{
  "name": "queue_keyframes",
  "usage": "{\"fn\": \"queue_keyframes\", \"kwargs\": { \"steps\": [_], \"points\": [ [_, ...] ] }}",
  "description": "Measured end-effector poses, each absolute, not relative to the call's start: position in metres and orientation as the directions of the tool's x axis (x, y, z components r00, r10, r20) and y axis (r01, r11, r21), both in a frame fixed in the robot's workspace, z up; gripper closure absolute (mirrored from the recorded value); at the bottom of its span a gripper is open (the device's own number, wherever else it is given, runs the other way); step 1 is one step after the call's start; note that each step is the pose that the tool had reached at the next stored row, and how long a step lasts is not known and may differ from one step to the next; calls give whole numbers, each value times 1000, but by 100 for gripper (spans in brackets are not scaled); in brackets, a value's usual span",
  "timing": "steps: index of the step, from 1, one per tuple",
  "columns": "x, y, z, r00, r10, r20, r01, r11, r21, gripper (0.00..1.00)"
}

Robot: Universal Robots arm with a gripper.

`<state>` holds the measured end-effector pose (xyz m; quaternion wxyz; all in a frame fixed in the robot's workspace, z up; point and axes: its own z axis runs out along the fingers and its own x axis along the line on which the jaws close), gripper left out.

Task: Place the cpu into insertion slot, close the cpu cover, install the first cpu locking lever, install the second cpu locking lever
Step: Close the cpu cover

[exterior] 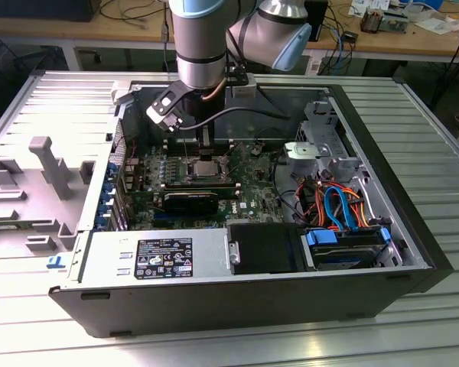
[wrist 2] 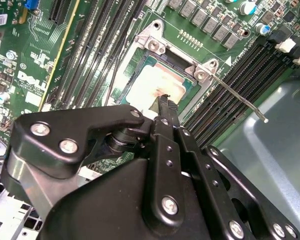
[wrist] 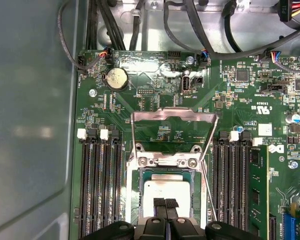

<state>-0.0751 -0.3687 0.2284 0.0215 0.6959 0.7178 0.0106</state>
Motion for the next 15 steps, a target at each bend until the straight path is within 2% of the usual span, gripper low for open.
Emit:
{"fn": "queue_keyframes", "kwargs": {
  "steps": [9,15],
  "points": [
    [-74,-375,228,-31,999,-13,998,31,45,89],
    [-71,-376,229,-31,999,24,998,29,47,89]
  ]
}}
